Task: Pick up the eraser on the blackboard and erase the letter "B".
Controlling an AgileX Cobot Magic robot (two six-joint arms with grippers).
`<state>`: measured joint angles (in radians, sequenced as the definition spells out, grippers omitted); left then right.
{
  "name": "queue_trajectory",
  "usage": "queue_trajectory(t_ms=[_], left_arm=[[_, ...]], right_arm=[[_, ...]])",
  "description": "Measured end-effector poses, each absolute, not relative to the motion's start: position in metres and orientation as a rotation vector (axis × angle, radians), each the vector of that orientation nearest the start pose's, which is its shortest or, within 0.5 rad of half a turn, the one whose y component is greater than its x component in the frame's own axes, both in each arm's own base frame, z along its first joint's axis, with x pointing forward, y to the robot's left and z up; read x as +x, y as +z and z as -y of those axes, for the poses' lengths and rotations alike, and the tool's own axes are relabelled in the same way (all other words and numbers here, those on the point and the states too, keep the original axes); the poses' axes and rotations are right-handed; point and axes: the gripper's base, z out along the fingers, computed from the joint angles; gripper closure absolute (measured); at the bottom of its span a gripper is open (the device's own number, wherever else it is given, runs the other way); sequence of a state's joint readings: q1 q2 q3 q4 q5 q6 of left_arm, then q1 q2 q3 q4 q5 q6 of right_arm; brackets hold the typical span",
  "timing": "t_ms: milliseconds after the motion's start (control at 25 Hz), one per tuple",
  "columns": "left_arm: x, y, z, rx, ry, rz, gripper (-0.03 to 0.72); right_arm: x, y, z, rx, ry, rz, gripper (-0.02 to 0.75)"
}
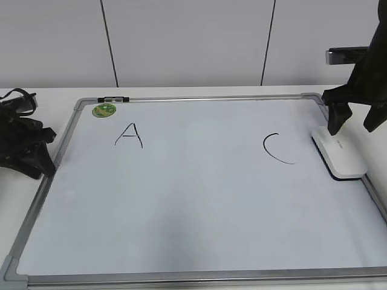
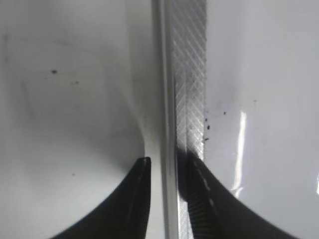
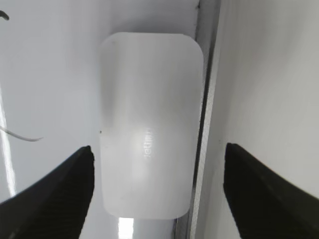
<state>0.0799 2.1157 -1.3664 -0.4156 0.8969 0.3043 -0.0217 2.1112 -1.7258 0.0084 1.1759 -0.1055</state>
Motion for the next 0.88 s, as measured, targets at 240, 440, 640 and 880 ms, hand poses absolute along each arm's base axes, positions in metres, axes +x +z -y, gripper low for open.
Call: queue_trajectory(t_ms=[240, 440, 640, 880], left_arm=[[0.413, 0.139, -0.01, 0.015, -0.441, -3.011, 0.401], [0.415, 0.166, -0.008, 0.039, -0.494, -3.003, 0.391], [0.406, 0.197, -0.002, 0.041, -0.585, -2.971, 0.391], [0.389, 0.243, 0.002, 0.082, -0.619, -2.916, 0.391]], right_arm=[[0.426, 0.227, 0.009, -0.129, -0.001, -3.01, 0.142], [0.418, 0.252, 0.007, -0.124, 0.018, -2.963, 0.144], [0.409, 0.277, 0.004, -0.136, 0.058, -2.904, 0.145], [0.383, 0.321, -0.003, -0.125, 0.146, -2.798, 0.145]])
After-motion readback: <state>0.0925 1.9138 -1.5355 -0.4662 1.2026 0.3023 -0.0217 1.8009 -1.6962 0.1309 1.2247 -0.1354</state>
